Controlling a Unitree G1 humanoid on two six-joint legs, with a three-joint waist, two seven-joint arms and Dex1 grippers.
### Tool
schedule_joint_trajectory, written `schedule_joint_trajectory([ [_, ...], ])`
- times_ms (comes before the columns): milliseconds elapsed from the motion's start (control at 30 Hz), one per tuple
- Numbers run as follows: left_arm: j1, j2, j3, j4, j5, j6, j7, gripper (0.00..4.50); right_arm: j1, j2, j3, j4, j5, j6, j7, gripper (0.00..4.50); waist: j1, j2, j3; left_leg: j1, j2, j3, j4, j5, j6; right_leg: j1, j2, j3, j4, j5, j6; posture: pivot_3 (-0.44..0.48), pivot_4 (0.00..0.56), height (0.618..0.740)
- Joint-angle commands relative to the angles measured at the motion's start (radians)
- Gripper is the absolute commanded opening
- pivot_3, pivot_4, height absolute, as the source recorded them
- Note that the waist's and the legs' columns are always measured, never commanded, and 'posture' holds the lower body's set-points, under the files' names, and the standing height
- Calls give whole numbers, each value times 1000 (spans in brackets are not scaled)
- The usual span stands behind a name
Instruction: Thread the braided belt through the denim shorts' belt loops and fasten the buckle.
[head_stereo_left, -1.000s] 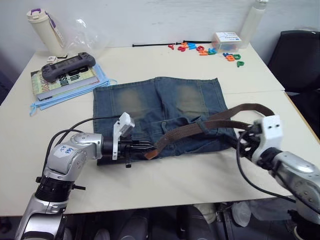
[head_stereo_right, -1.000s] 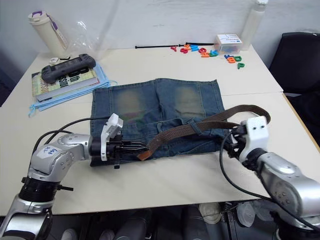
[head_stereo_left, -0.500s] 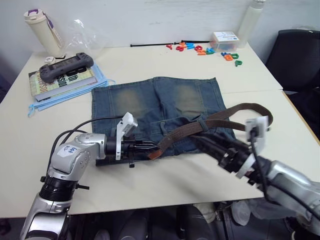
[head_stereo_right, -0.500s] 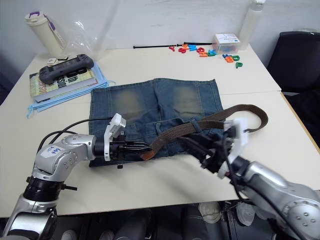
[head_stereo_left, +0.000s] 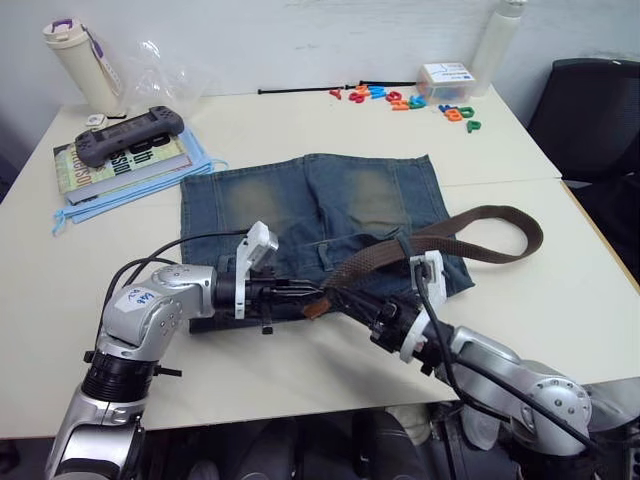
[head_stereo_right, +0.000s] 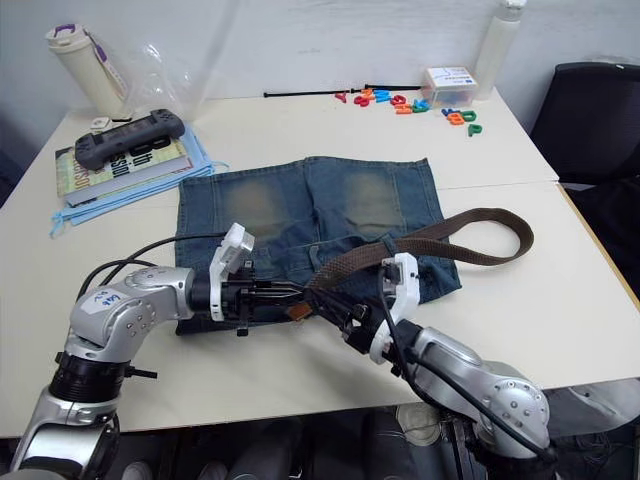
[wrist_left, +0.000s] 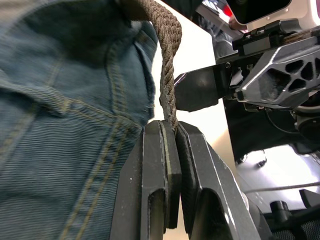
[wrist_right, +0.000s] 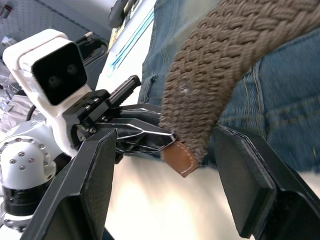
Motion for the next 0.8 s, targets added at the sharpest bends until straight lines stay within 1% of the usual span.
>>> schedule_joint_trajectory([
  [33,-5,4,11,-55,-42,14,-8,0,-24,8,0,-6,-4,-52,26,3253,1,0,0,0,0,0,0,0,0,0,0,0,0,0,0,0,150,659],
  [200,-3,2,25,-52,-58,40,-5,0,-11,-12,-18,-5,5,-88,55,3253,0,0,0,0,0,0,0,0,0,0,0,0,0,0,0,0,150,659],
  [333,-15,-21,69,-38,-134,114,20,0,0,-24,-26,12,-10,-111,74,3253,0,0,0,0,0,0,0,0,0,0,0,0,0,0,0,0,150,659],
  [500,-17,-24,106,10,-213,206,24,0,-6,-5,-46,5,26,-162,101,3253,-2,0,0,0,0,0,0,0,0,0,0,0,0,0,0,0,150,659],
  [700,-13,-19,94,27,-223,223,17,0,4,-7,-43,-6,44,-182,121,3253,-2,0,0,0,0,0,0,0,0,0,0,0,0,0,0,0,150,659],
  [733,-14,-22,92,26,-222,222,19,0,4,-7,-41,-9,47,-185,123,2708,-2,0,0,0,0,0,0,0,0,0,0,0,0,0,0,0,150,659],
  [767,-16,-25,91,24,-222,223,22,0,4,-7,-39,-12,49,-188,124,2399,-2,0,0,0,0,0,0,0,0,0,0,0,0,0,0,0,150,659],
  [800,-19,-30,90,23,-225,224,25,0,4,-7,-37,-14,49,-189,125,1937,-2,0,0,0,0,0,0,0,0,0,0,0,0,0,0,0,150,659],
])
